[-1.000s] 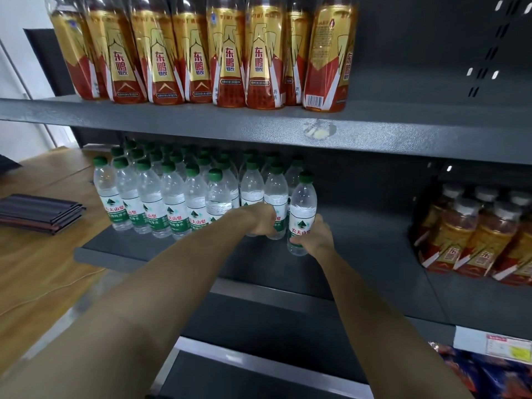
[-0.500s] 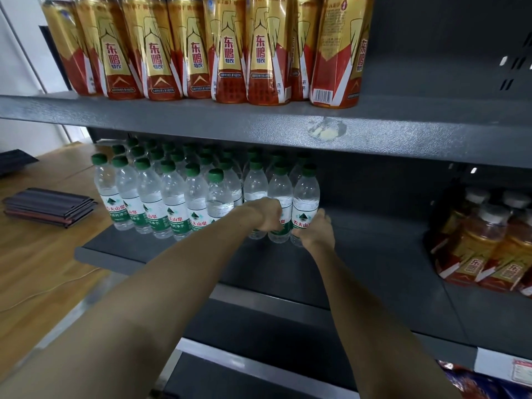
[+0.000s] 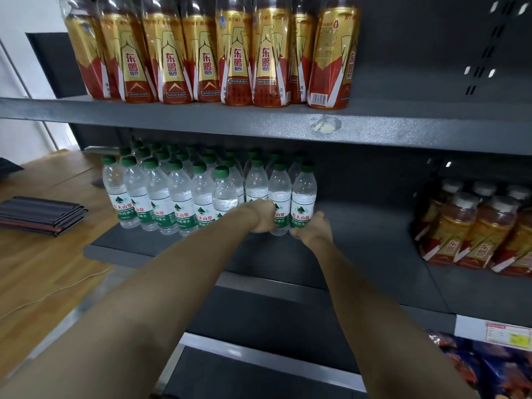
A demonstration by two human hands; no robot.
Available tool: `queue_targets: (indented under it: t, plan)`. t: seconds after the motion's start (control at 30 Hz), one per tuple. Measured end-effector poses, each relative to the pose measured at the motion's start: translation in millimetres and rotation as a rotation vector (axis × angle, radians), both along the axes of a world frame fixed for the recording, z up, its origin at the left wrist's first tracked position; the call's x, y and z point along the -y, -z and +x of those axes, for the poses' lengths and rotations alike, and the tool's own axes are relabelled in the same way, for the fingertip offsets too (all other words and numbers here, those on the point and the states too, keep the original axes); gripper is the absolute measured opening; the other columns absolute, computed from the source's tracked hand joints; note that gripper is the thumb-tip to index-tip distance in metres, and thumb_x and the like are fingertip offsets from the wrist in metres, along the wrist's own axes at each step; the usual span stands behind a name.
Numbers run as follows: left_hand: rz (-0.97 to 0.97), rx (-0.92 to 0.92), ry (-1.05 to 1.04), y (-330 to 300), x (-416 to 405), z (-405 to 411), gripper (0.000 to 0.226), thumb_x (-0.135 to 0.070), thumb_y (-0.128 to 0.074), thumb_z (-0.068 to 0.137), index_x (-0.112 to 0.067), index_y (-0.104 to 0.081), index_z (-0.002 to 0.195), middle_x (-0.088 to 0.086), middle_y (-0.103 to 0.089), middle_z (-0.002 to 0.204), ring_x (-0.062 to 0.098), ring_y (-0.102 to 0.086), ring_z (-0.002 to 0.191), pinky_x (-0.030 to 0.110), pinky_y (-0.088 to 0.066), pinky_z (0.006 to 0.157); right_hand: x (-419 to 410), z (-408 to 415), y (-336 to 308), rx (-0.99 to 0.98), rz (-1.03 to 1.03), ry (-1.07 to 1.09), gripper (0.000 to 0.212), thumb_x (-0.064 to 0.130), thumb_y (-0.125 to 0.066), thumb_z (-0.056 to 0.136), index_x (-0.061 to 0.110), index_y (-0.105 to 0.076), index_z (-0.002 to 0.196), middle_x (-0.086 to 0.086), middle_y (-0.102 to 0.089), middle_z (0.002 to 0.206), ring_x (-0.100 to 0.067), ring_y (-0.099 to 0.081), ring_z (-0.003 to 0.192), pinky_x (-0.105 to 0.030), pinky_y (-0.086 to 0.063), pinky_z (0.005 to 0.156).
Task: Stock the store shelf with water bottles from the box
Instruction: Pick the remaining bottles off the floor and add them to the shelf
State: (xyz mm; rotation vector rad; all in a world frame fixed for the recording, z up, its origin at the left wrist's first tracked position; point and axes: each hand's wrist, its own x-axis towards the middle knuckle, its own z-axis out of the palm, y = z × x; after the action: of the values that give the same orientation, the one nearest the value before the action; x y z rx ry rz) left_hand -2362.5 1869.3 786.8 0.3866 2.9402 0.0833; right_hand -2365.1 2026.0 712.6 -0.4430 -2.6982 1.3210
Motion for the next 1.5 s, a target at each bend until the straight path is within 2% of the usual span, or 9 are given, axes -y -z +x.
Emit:
queue_targets:
  t: [0.13,0.2,0.3,0.57,0.8,1.0,1.13,1.3,1.5]
  plan:
    - [0.019,-0.009,0.043,-9,7,27,0.024,-0.037,-0.061,0.086,-0.013,-0.062,0.087,0.006,-0.062,0.090,0.023,-0.057,0.079,0.032,-0.043,0.064,5,33,-9,-0.006,0.039,-0.029,0.056,0.028,-0.082,0.076,0.009,-0.053,0.120,-0.010,-0.060,0.122,-0.024,-0.059,0.104,-0.026,-0.045,0.079]
    - [0.022,-0.009,0.079,-9,10,40,0.024,-0.037,-0.060,0.087,-0.013,-0.062,0.087,0.008,-0.063,0.091,0.023,-0.058,0.080,0.034,-0.045,0.068,6,53,-12,0.006,0.058,-0.045,0.030,0.021,-0.079,0.081,0.016,-0.054,0.097,-0.006,-0.061,0.110,-0.018,-0.054,0.092,-0.024,-0.040,0.073]
    - [0.016,-0.009,0.135,-2,16,66,0.016,-0.031,-0.058,0.088,-0.015,-0.057,0.082,0.005,-0.062,0.090,0.022,-0.058,0.081,0.034,-0.047,0.071,14,89,-18,0.017,0.113,-0.045,0.033,0.018,-0.077,0.082,0.023,-0.045,0.079,-0.001,-0.056,0.100,-0.017,-0.052,0.090,-0.024,-0.041,0.075]
    - [0.089,0.072,0.184,46,36,138,0.022,-0.036,-0.062,0.081,-0.021,-0.060,0.098,0.003,-0.060,0.106,0.030,-0.062,0.094,0.043,-0.052,0.084,40,186,5,0.143,0.228,-0.021,0.031,0.023,-0.079,0.079,0.011,-0.061,0.102,-0.012,-0.066,0.112,-0.030,-0.061,0.107,-0.031,-0.047,0.083]
    - [0.073,0.213,0.240,117,32,185,0.012,-0.027,-0.060,0.086,-0.020,-0.065,0.095,0.004,-0.062,0.105,0.028,-0.062,0.086,0.038,-0.052,0.077,41,260,69,0.305,0.197,0.025,0.029,0.023,-0.079,0.079,0.012,-0.055,0.092,-0.008,-0.063,0.097,-0.026,-0.062,0.098,-0.025,-0.042,0.074]
    - [0.004,0.328,0.279,195,11,217,0.019,-0.023,-0.057,0.087,-0.017,-0.064,0.104,0.006,-0.061,0.105,0.030,-0.062,0.090,0.035,-0.049,0.073,26,307,145,0.482,0.147,0.020,0.027,0.020,-0.077,0.080,0.013,-0.057,0.098,-0.011,-0.067,0.105,-0.029,-0.063,0.105,-0.030,-0.047,0.080]
    - [-0.040,0.440,0.295,255,-7,231,0.007,-0.021,-0.056,0.087,-0.016,-0.059,0.083,0.009,-0.066,0.101,0.029,-0.061,0.083,0.035,-0.048,0.069,9,325,203,0.568,0.070,0.040,0.037,0.022,-0.078,0.080,0.010,-0.063,0.111,-0.008,-0.068,0.112,-0.027,-0.064,0.109,-0.029,-0.049,0.083]
    - [-0.089,0.478,0.248,333,-37,253,0.021,-0.021,-0.062,0.079,-0.013,-0.067,0.098,0.013,-0.067,0.106,0.036,-0.065,0.096,0.040,-0.055,0.083,-17,347,283,0.691,0.002,0.031,0.039,0.021,-0.067,0.089,0.006,-0.059,0.124,-0.014,-0.063,0.123,-0.032,-0.059,0.117,-0.031,-0.046,0.087]
    - [-0.145,0.572,0.334,424,-62,273,0.022,-0.020,-0.057,0.089,-0.010,-0.068,0.106,0.013,-0.067,0.106,0.033,-0.065,0.100,0.035,-0.049,0.078,-37,384,375,0.792,-0.050,-0.015,0.041,0.019,-0.067,0.086,0.005,-0.055,0.123,-0.015,-0.062,0.120,-0.033,-0.059,0.113,-0.034,-0.050,0.087]
